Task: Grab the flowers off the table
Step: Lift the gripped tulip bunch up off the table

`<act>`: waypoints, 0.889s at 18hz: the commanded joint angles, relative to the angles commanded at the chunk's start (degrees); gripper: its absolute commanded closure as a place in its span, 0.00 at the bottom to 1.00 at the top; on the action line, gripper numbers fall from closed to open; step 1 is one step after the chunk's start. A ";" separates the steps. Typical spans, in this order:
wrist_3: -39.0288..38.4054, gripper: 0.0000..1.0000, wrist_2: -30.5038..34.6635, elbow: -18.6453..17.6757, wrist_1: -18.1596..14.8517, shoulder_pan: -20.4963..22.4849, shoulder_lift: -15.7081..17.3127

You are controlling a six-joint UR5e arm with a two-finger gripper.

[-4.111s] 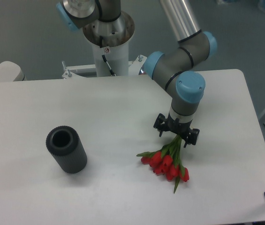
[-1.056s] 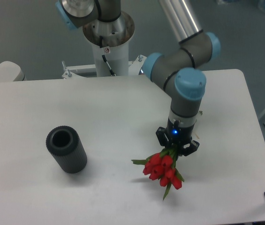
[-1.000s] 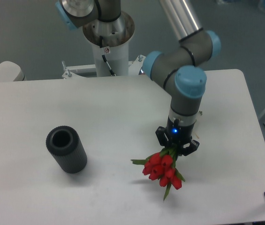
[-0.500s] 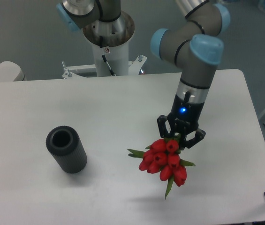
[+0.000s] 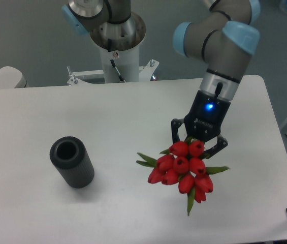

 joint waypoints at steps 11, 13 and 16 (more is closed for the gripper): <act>0.00 0.71 -0.01 -0.09 0.09 -0.96 0.79; 0.00 0.71 0.08 0.00 0.09 -1.05 1.05; 0.00 0.71 0.34 0.00 0.09 -1.05 1.14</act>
